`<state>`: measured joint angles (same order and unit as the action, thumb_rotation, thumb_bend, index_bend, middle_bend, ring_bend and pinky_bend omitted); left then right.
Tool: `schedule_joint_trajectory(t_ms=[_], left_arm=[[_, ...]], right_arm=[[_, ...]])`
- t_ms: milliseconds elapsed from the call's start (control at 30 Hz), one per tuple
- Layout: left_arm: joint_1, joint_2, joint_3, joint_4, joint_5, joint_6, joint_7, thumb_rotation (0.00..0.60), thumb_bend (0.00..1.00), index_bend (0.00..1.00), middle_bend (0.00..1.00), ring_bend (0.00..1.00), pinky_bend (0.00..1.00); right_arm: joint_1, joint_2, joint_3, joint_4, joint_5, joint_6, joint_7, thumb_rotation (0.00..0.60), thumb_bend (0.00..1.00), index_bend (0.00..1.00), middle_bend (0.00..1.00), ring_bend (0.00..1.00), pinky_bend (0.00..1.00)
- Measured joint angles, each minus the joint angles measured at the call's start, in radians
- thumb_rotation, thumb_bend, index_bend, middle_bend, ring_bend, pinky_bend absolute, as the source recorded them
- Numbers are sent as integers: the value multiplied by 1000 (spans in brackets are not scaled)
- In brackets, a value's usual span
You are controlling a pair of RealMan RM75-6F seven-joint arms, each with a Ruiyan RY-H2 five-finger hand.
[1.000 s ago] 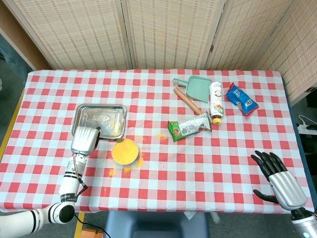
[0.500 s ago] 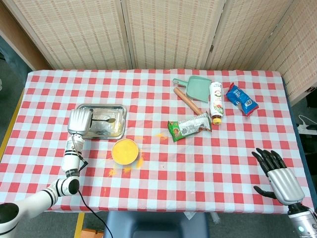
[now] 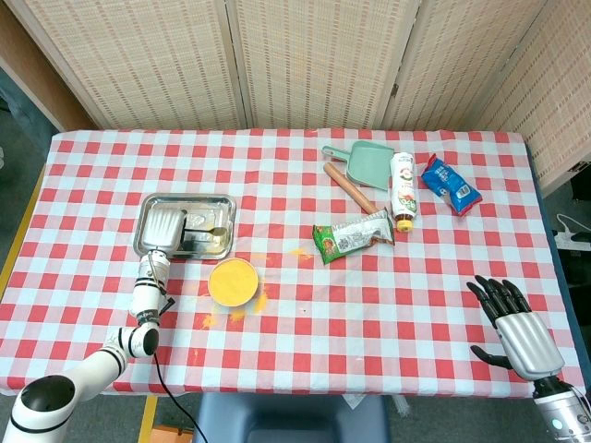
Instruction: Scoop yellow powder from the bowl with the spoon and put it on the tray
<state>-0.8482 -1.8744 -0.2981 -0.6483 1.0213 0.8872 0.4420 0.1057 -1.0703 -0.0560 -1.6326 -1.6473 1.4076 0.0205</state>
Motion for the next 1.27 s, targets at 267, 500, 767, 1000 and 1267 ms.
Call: schedule_joint_trajectory(t_ms=[267,500,767,1000,1267], left_arm=[[21,59,-22,-143,-38,-4,22,600,445,70,1000,1000,1000],[65,168,-31,-367,-33,20,-23,600,398,6,978,970,992],[231,523,65,-946,107,34,-195,600,401,0,150,131,321],[478,740,217,-1198,483,326,-272,600,388,0,0,0,91],[738,664,351,-957,689,718,-350,600,386,0,0,0,69]], right_arm=[[-4,4,-5,-3,-14,13,5,600,87,0,0,0,0],[-11,15,-11,-5,-34,33,25,600,87,0,0,0,0],[-18,33,-23,-2,-79,75,89,600,87,0,0,0,0],[-31,45,-27,-4,-90,103,105,600,87,0,0,0,0],[-37,52,-28,-3,-98,117,116,600,87,0,0,0,0]])
